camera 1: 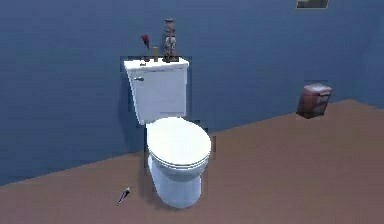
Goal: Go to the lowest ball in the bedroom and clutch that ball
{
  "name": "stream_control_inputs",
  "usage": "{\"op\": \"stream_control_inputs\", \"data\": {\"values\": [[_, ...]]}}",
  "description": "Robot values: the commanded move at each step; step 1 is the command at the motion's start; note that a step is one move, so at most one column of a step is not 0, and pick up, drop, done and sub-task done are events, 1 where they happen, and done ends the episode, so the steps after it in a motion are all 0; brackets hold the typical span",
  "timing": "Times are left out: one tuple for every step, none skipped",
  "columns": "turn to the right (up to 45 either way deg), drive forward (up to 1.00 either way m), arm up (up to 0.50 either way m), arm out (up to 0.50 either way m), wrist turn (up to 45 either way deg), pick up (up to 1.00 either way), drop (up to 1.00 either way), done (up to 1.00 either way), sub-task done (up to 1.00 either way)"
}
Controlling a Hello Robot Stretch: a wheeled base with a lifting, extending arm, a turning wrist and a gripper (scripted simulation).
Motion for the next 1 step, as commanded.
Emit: {"op": "stream_control_inputs", "data": {"values": [[0.0,0.3,0.0,0.0,0.0,0.0,0.0,0.0,0.0]]}}
